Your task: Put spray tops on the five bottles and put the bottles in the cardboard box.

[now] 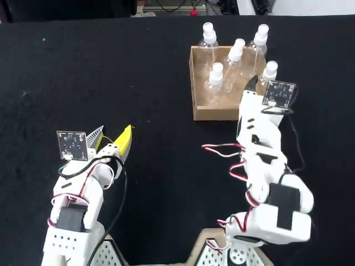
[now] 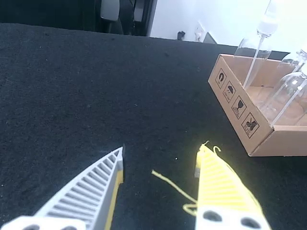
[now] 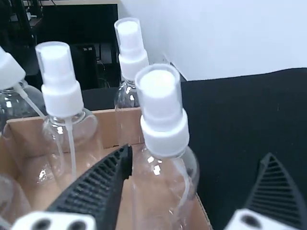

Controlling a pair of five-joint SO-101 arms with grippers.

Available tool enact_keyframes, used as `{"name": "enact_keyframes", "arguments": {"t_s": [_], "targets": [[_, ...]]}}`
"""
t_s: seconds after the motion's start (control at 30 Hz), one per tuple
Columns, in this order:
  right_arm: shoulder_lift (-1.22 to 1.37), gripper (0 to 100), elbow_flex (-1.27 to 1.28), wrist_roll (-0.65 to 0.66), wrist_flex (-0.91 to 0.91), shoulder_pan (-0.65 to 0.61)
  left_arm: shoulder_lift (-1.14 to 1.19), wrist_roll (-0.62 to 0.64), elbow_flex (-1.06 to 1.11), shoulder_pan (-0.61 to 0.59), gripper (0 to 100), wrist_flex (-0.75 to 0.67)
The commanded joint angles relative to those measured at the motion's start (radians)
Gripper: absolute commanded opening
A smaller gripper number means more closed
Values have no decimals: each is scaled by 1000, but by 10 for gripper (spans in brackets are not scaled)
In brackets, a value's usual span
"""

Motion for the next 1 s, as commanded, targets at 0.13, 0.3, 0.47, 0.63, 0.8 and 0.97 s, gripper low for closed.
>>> {"name": "enact_keyframes", "arguments": {"t_s": [0.13, 0.3, 0.47, 0.63, 0.8, 0.97], "targets": [[-70, 503, 7, 3, 8, -14, -9, -3, 22, -2, 238, 5], [-111, 525, 8, 3, 97, -11, -9, -3, 22, -2, 238, 5], [-240, 524, 93, 3, 104, -9, -9, -3, 22, -2, 238, 5], [-418, 523, 239, 5, 104, -9, -9, -3, 22, -2, 238, 5], [-585, 497, 420, 5, 104, -9, -9, -3, 22, -2, 238, 5], [-727, 198, 541, 3, 104, -14, -9, -3, 22, -2, 239, 5]]}}
